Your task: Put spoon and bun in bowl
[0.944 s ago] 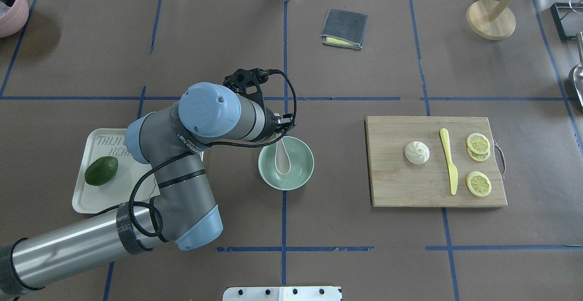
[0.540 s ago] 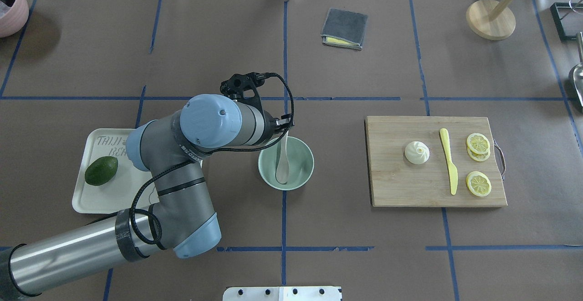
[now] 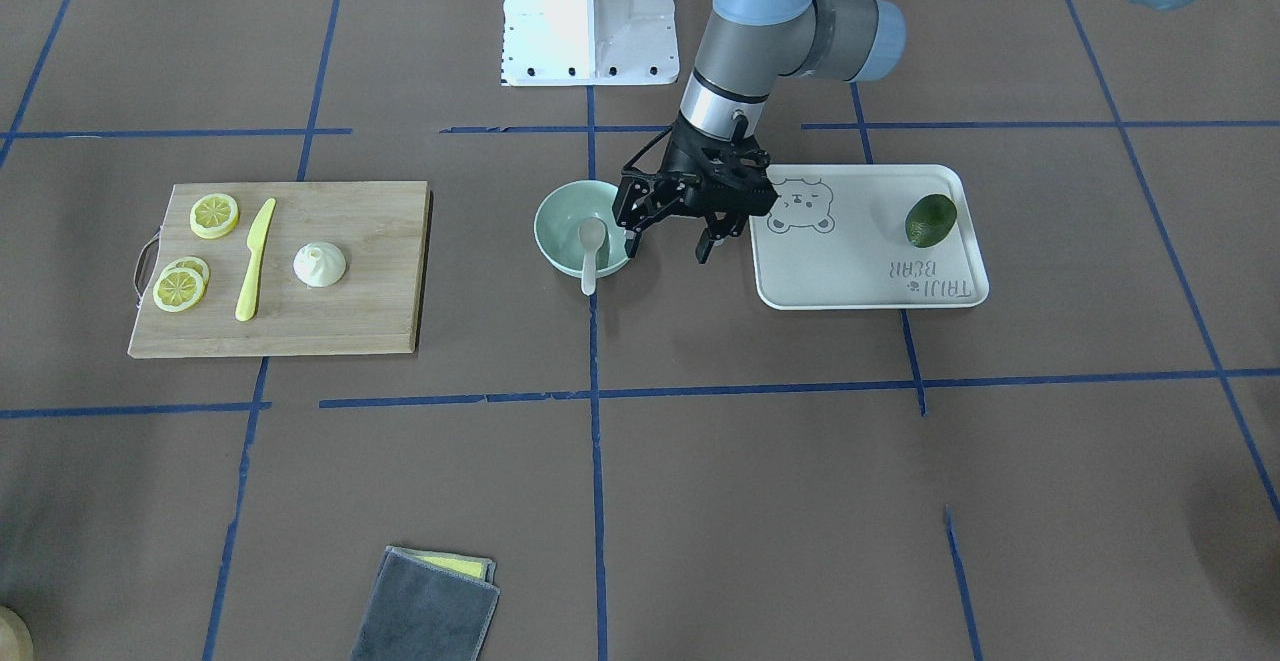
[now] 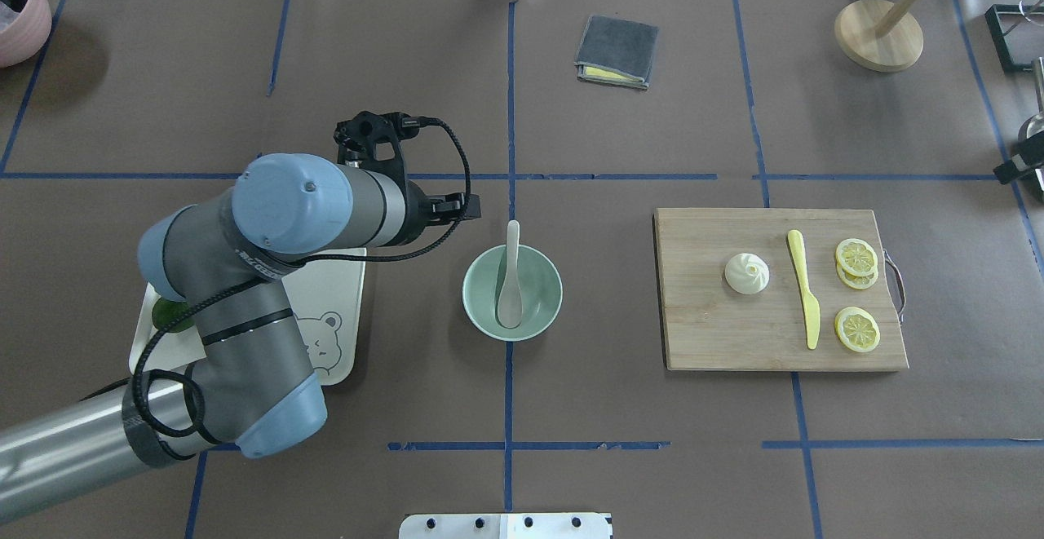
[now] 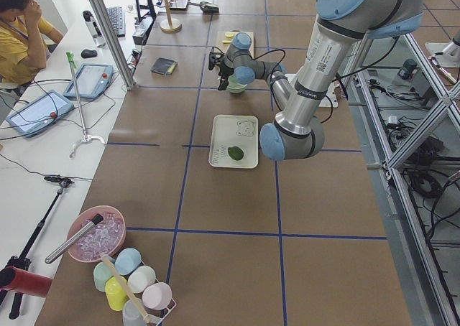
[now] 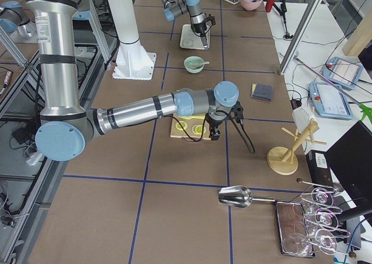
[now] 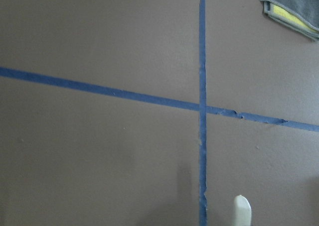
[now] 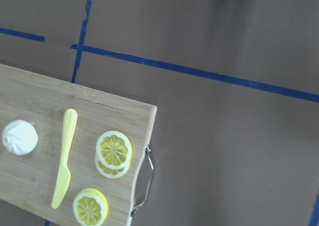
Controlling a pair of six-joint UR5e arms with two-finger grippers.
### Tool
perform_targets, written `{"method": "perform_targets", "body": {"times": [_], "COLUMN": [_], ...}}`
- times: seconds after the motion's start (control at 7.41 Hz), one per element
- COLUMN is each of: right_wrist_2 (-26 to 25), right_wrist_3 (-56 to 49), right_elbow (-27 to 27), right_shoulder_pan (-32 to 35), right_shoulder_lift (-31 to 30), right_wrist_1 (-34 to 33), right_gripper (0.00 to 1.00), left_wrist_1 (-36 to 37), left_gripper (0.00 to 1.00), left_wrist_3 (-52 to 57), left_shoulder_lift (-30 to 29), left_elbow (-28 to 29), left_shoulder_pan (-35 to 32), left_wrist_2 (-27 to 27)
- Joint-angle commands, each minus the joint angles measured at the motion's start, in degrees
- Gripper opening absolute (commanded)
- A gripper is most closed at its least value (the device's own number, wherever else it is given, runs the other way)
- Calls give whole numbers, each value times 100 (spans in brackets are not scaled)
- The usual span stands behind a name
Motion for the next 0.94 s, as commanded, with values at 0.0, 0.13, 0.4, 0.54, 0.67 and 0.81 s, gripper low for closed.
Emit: {"method": "perform_targets", "body": {"times": [0.0, 0.13, 0.4, 0.54, 0.67, 0.81], "right_wrist_2": [-136, -677, -2337, -2831, -3010, -3011], "right_wrist_3": [1553, 2753, 4945, 5075, 5076, 5077], "right_elbow": [394, 404, 361, 273, 116, 27], "right_shoulder_pan": [-794, -1424, -3067, -3501, -3653, -3715], "right_shoulder_lift": [336, 312, 259, 259, 320, 373], "right_wrist_1": [231, 1181, 2751, 2773, 2790, 2790], "right_gripper": [100, 100, 100, 100, 100, 99], "left_wrist_1": [222, 240, 231, 231, 223, 223], "left_gripper": [91, 92, 95, 95, 96, 98], "left_wrist_3": [1700, 2587, 3315, 3325, 3325, 3325], "left_shoulder_lift": [622, 896, 1257, 1276, 1268, 1233], "left_elbow": [-521, -575, -576, -558, -515, -505], "left_shoulder_pan": [-533, -1084, -1615, -1616, -1608, -1599], "left_wrist_2": [-300, -1008, -1357, -1349, -1349, -1340]}}
